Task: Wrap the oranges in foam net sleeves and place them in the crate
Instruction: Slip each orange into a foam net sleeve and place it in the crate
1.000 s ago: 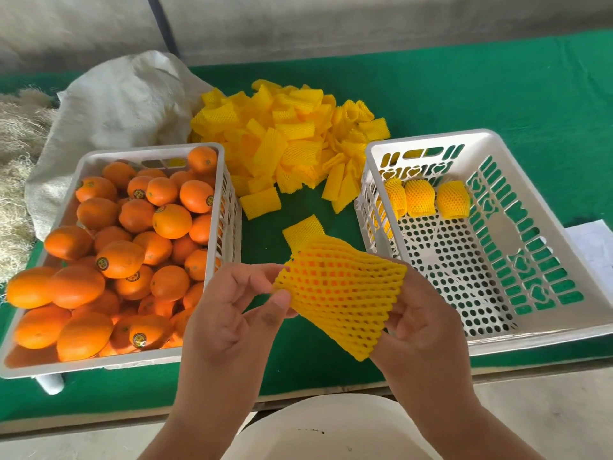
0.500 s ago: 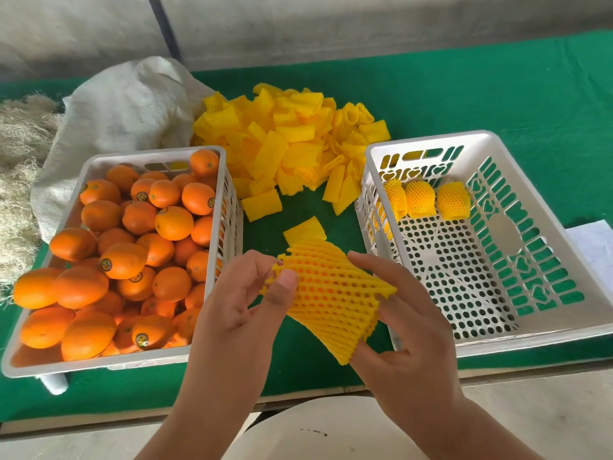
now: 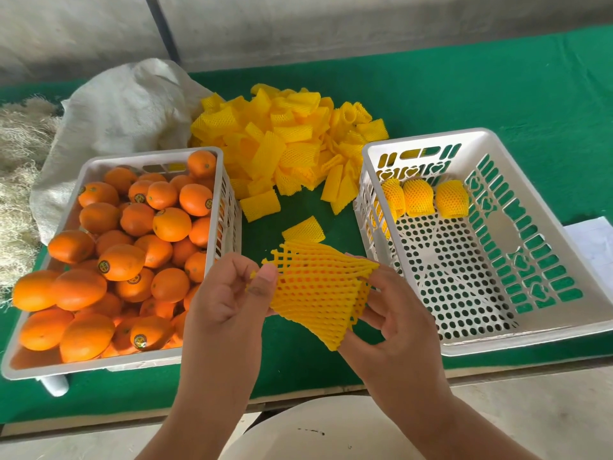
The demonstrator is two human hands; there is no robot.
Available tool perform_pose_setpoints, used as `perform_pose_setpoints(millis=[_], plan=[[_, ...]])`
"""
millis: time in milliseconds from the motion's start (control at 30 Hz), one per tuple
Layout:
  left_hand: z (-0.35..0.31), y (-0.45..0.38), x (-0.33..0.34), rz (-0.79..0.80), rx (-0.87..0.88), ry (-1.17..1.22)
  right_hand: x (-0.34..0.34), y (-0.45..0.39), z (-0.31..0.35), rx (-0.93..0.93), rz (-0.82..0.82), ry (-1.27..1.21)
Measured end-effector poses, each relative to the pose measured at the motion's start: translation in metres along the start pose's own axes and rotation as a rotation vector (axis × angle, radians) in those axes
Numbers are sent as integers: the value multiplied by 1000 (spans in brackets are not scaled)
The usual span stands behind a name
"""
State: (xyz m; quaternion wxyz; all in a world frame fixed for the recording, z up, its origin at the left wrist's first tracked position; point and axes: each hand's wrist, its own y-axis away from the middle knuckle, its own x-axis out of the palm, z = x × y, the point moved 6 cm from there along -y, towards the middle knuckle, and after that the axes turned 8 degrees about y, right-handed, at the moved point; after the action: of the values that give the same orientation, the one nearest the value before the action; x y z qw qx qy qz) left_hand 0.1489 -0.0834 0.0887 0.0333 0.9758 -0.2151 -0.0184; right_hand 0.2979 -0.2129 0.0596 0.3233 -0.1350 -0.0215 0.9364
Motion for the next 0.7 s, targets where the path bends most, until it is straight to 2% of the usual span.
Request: perform_pose_setpoints(millis=[267,367,467,600,700], plan=[[-12,3,2,-48,67,-88,2,1,3,-3,58,-137],[-11,4,6,-18,60,-55,4,3,1,17,64,-252],[-2,3,12,61,-25,9,6,3,-2,60,92,-364],[16,5,28,252,-300,219,8,1,-9,157,169,-425],[20,-1,27,254,-316,208,6,0,-16,204,270,-450]])
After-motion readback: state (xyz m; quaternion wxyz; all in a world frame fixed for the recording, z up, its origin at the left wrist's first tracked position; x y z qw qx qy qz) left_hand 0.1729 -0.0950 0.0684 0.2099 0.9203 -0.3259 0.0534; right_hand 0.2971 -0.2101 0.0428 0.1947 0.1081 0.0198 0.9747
